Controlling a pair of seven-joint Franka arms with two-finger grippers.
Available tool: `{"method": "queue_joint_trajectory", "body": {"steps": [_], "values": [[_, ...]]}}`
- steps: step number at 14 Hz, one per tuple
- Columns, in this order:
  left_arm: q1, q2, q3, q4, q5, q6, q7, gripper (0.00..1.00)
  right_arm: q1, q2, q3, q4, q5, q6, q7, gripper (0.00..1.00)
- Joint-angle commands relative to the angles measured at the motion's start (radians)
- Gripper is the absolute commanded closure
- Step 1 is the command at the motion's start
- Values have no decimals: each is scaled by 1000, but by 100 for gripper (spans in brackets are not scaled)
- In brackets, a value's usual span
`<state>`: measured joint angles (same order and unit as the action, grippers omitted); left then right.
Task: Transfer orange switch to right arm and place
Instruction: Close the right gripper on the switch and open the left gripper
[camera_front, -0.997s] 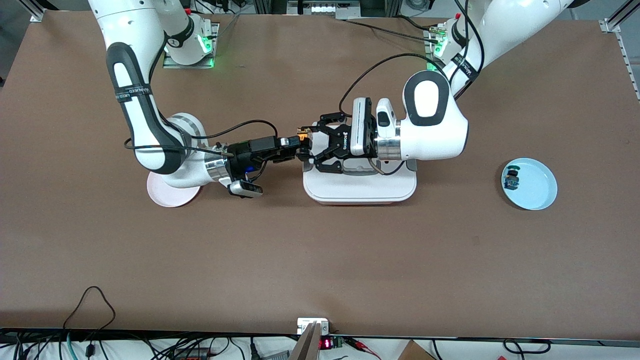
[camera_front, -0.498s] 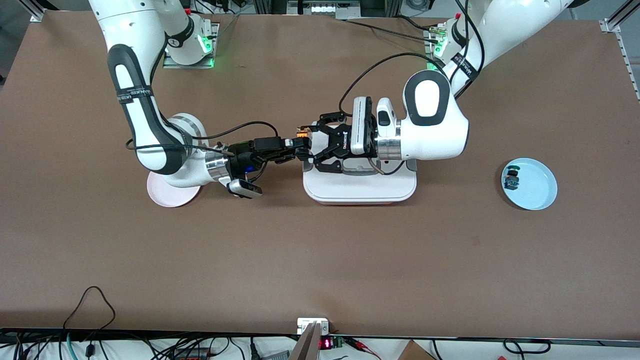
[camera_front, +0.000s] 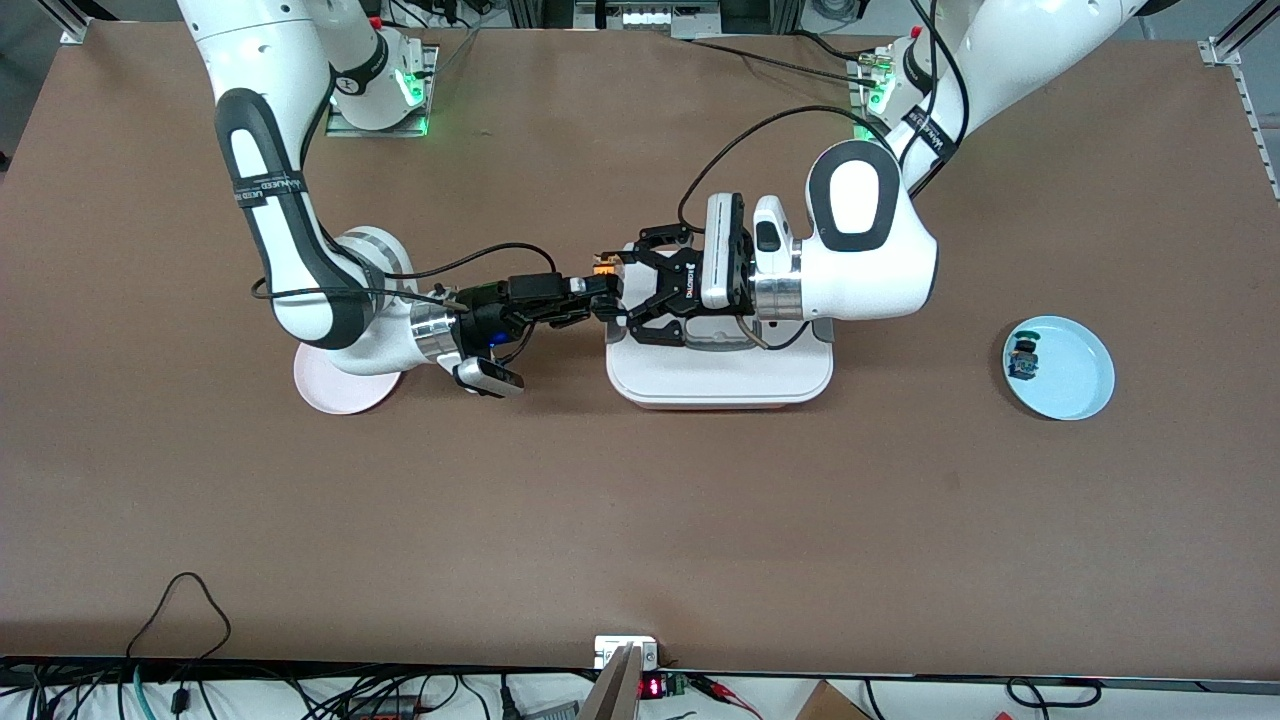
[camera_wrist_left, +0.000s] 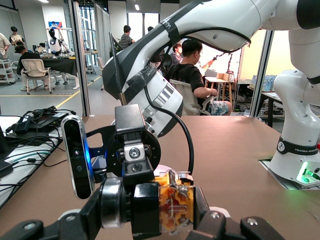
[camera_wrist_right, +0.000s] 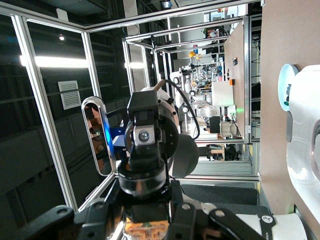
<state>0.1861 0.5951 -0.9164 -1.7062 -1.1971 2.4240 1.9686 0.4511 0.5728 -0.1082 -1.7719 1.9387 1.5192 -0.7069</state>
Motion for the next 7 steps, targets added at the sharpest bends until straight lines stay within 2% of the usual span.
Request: {"method": "queue_joint_trajectory", "body": {"steps": [1, 2, 7], "values": [[10, -6, -7, -13, -36, -10, -22, 80, 3, 1, 2, -4, 14, -11, -59, 88], [9, -6, -6, -13, -33, -13, -16, 1, 6, 2, 2, -4, 13, -11, -60, 88], [12, -11, -9, -1, -32, -37, -13, 0, 12, 2, 2, -1, 16, -11, -60, 95]]}}
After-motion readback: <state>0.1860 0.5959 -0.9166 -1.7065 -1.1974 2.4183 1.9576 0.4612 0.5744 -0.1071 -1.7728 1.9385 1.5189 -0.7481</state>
